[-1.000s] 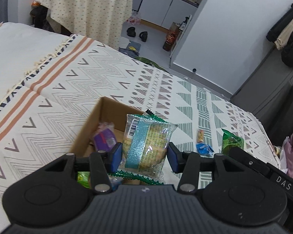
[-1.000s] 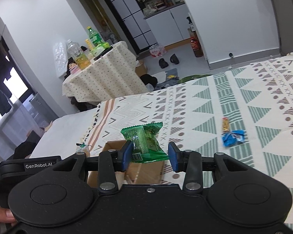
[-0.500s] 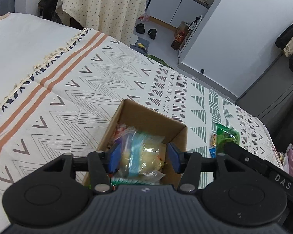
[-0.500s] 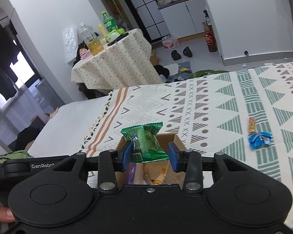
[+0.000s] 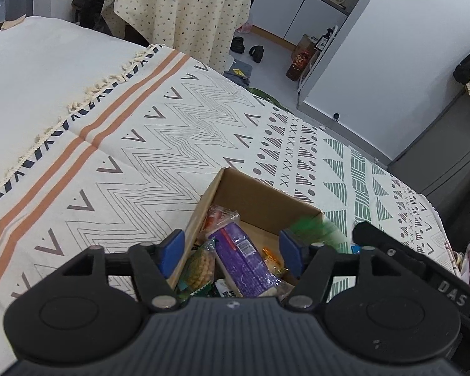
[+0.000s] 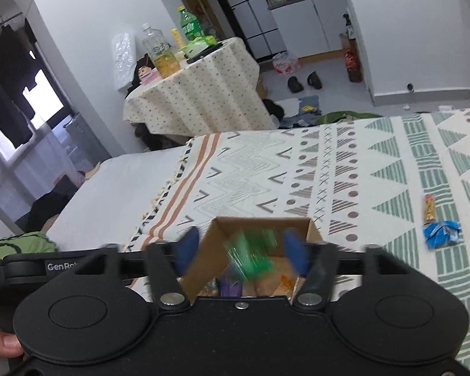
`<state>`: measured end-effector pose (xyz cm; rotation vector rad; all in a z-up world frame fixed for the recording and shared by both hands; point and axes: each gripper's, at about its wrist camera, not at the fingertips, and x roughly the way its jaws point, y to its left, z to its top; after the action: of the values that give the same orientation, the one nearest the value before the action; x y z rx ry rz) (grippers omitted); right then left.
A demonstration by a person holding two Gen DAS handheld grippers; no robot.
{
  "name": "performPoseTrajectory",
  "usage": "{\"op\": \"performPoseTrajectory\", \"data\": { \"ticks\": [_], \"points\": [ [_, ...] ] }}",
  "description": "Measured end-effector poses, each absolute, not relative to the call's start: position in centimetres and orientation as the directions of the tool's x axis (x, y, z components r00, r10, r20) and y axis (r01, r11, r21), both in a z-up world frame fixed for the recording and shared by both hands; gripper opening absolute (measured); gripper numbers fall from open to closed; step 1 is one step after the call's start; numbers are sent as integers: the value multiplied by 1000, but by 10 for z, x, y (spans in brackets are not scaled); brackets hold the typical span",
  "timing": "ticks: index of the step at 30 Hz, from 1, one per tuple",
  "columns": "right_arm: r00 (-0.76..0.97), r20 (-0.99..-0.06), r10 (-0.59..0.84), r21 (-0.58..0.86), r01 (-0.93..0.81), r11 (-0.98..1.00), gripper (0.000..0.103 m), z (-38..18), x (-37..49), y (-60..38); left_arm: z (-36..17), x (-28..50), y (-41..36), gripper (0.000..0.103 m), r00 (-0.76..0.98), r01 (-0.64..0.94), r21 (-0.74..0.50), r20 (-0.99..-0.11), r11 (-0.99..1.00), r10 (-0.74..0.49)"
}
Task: Organize snacks
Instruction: 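Open both grippers to drop the cake and green packet into the box, then move both grippers from the box toward the yellow stick snack and blue packet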
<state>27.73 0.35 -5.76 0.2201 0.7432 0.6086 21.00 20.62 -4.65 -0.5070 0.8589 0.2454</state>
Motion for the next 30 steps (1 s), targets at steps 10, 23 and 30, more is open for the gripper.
{"op": "performPoseTrajectory", "data": {
  "ticks": [10, 23, 30],
  "points": [
    [600, -584, 546, 400, -373, 837, 74, -64, 281, -19, -51, 211, 203, 90, 626, -409, -357, -780, 840, -28],
    [627, -595, 502, 396, -315, 862, 93, -69, 279, -56, -45, 220, 166, 94, 633, -357, -347, -772, 867, -48],
    [644, -593, 484, 397, -290, 871, 97, -71, 281, -86, -43, 231, 133, 95, 638, -309, -348, -766, 885, -79]
  ]
}}
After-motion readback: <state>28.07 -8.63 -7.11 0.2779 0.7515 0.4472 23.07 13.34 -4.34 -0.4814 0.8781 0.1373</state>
